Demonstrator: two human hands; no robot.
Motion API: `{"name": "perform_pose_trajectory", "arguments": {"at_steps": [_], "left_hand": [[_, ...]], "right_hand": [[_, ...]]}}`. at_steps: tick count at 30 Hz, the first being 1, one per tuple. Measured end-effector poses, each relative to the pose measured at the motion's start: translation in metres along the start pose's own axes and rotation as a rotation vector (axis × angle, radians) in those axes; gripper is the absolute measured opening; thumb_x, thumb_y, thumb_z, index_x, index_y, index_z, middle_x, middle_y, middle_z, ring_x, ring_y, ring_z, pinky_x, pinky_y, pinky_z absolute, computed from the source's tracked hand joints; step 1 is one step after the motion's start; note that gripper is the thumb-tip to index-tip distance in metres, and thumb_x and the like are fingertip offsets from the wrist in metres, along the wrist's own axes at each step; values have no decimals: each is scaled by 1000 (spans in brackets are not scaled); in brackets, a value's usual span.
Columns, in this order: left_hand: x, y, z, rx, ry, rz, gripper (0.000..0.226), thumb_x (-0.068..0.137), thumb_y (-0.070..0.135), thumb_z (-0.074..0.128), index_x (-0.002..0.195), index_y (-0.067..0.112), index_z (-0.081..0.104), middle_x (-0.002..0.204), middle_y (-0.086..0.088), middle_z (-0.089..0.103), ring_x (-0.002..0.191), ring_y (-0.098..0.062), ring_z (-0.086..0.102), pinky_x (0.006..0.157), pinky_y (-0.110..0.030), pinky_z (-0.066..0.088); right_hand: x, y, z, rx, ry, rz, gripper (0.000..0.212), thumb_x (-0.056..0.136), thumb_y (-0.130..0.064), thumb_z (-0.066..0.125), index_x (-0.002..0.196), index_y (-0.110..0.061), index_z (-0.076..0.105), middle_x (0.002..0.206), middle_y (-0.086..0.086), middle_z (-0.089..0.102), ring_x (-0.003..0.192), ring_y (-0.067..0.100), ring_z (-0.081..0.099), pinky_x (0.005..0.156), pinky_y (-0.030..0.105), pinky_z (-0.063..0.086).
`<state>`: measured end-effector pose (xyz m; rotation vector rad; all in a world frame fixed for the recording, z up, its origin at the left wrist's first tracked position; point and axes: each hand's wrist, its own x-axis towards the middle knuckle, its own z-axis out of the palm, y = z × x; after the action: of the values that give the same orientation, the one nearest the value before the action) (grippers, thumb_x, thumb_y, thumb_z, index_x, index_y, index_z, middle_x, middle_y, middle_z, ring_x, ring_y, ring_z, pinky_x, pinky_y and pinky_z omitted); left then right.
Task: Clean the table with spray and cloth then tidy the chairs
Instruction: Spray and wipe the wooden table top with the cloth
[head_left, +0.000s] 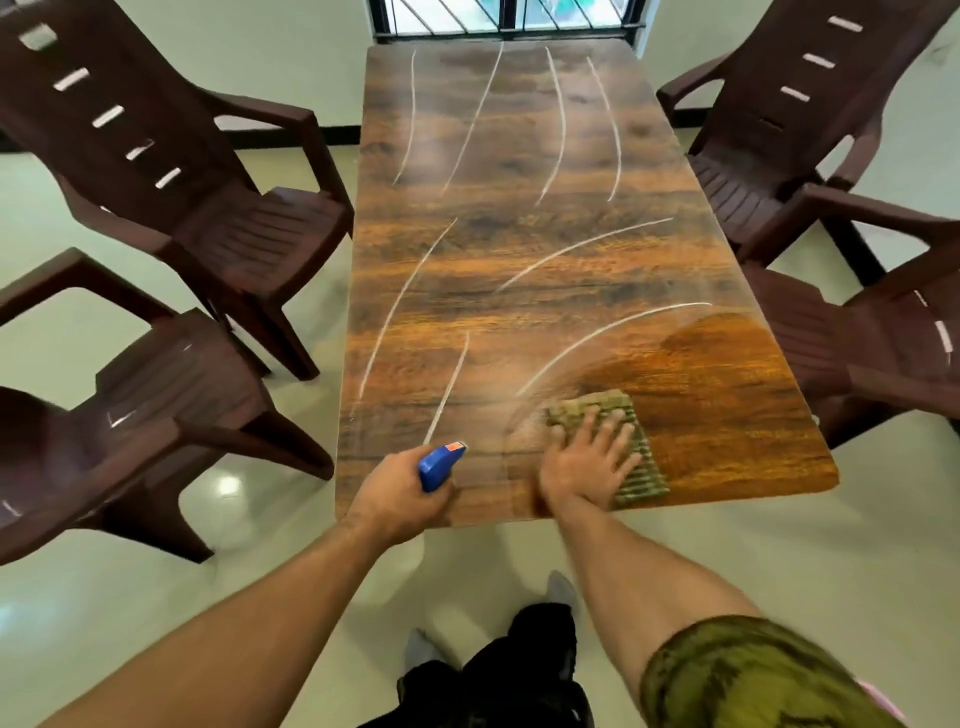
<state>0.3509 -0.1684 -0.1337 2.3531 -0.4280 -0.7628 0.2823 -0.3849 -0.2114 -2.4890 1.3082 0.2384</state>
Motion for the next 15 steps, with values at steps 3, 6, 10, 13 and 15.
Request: {"name": "perform_pose_trajectory", "arguments": {"at_steps": [3, 6, 10, 13, 15], "left_hand": [[-7, -16, -10, -18, 49, 6, 17, 82, 40, 70, 88, 25, 66, 71, 4, 68, 67, -19, 65, 68, -42, 57], [-10, -29, -18, -32, 53, 20, 19, 80, 42, 71, 91, 26, 68, 71, 7, 69, 66, -16, 66, 66, -38, 57], [-14, -46, -29, -7, 45, 18, 9, 84, 31, 71, 89, 27, 66, 74, 5, 69, 69, -19, 65, 68, -40, 56], [-19, -58, -34, -9, 81, 7, 11, 84, 28, 70, 80, 29, 60, 67, 4, 64, 63, -20, 60, 64, -40, 53], [-25, -69, -39, 6, 91, -21, 10, 85, 29, 69, 83, 27, 60, 69, 3, 65, 64, -19, 61, 65, -40, 52]], "right_hand": [[-62, -29, 35, -136, -39, -542, 67, 101, -54, 25, 159, -22, 23, 168, 8, 12, 155, 28, 1, 121, 50, -6], [-71, -4, 32, -218, -191, -1009, 62, 102, -56, 28, 158, -30, 26, 168, -2, 11, 155, 20, -3, 122, 46, -3], [-32, 29, 12, -189, -122, -789, 61, 103, -57, 29, 158, -37, 14, 167, -9, -6, 155, 16, -8, 124, 40, -8], [-34, 0, 17, -28, 63, -40, 63, 104, -53, 25, 161, -28, 13, 169, 2, -3, 155, 25, -6, 123, 47, -5], [-48, -49, 26, 80, 43, 192, 67, 103, -52, 25, 161, -21, 12, 169, 9, -3, 155, 30, -6, 123, 52, -3]]}}
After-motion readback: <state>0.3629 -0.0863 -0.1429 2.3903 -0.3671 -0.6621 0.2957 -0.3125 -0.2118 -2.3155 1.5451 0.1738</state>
